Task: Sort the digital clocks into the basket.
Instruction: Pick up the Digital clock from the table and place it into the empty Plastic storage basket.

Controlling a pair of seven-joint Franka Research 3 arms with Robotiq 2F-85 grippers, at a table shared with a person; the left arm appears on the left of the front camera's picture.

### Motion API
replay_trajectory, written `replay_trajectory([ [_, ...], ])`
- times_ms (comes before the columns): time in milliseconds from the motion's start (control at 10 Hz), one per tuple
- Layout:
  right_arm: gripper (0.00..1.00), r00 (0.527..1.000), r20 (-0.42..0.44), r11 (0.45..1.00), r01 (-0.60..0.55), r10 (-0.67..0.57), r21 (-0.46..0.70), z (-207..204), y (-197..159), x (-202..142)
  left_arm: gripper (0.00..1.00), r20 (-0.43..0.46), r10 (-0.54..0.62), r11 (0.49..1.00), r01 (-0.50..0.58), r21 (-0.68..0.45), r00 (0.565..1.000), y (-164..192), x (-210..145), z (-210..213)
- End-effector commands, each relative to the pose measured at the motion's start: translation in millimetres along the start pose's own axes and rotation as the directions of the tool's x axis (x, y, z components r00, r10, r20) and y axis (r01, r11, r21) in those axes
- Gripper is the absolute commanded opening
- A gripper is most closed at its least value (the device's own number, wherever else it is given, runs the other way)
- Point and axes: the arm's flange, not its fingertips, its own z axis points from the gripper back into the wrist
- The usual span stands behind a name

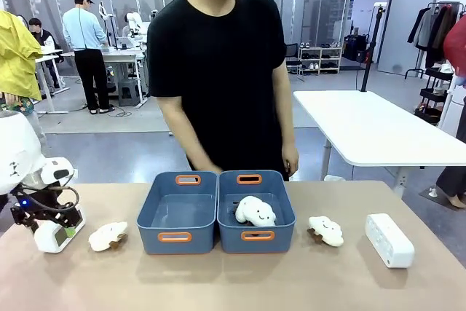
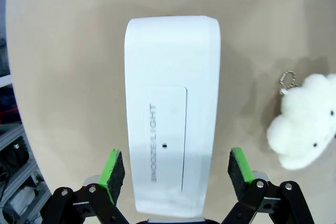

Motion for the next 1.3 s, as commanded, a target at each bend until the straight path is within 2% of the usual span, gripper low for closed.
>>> replay_trajectory([
  [0, 1.0, 1.0, 0.004, 1.0, -0.007, 0.007, 0.01, 0, 1, 0, 0.7, 0.04, 0.029, 1.0, -0.029, 0.0, 0.999, 5, 15, -2],
  [200, 1.0, 1.0, 0.004, 1.0, -0.007, 0.007, 0.01, 0, 1, 0, 0.1, 0.059, 0.044, 0.999, -0.043, -0.022, 0.997, 10, 24, -7],
  [300, 1.0, 1.0, 0.004, 1.0, -0.007, 0.007, 0.01, 0, 1, 0, 0.0, 0.05, 0.039, 0.999, -0.038, -0.016, 0.998, 10, 22, -9],
  [500, 1.0, 1.0, 0.004, 1.0, -0.007, 0.007, 0.01, 0, 1, 0, 0.0, 0.047, 0.04, 0.999, -0.039, -0.02, 0.998, 11, 23, -10],
  [600, 1.0, 1.0, 0.004, 1.0, -0.007, 0.007, 0.01, 0, 1, 0, 0.04, 0.046, 0.03, 0.999, -0.029, -0.021, 0.998, 12, 21, -4],
  [700, 1.0, 1.0, 0.004, 1.0, -0.007, 0.007, 0.01, 0, 1, 0, 0.51, 0.051, 0.012, 0.998, -0.01, -0.054, 0.999, 15, 15, 14],
  [900, 1.0, 1.0, 0.004, 1.0, -0.007, 0.007, 0.01, 0, 1, 0, 0.51, 0.068, 0.052, 0.993, -0.045, -0.105, 0.996, 27, -9, 75],
  [1000, 1.0, 1.0, 0.004, 1.0, -0.007, 0.007, 0.01, 0, 1, 0, 0.51, 0.102, 0.033, 0.993, -0.021, -0.117, 0.994, 26, -16, 103],
  [1100, 1.0, 1.0, 0.004, 1.0, -0.007, 0.007, 0.01, 0, 1, 0, 0.51, 0.132, 0.031, 0.994, -0.016, -0.11, 0.991, 21, -21, 119],
  [1200, 1.0, 1.0, 0.004, 1.0, -0.007, 0.007, 0.01, 0, 1, 0, 0.51, 0.124, 0.02, 0.992, -0.005, -0.125, 0.992, 9, -25, 128],
])
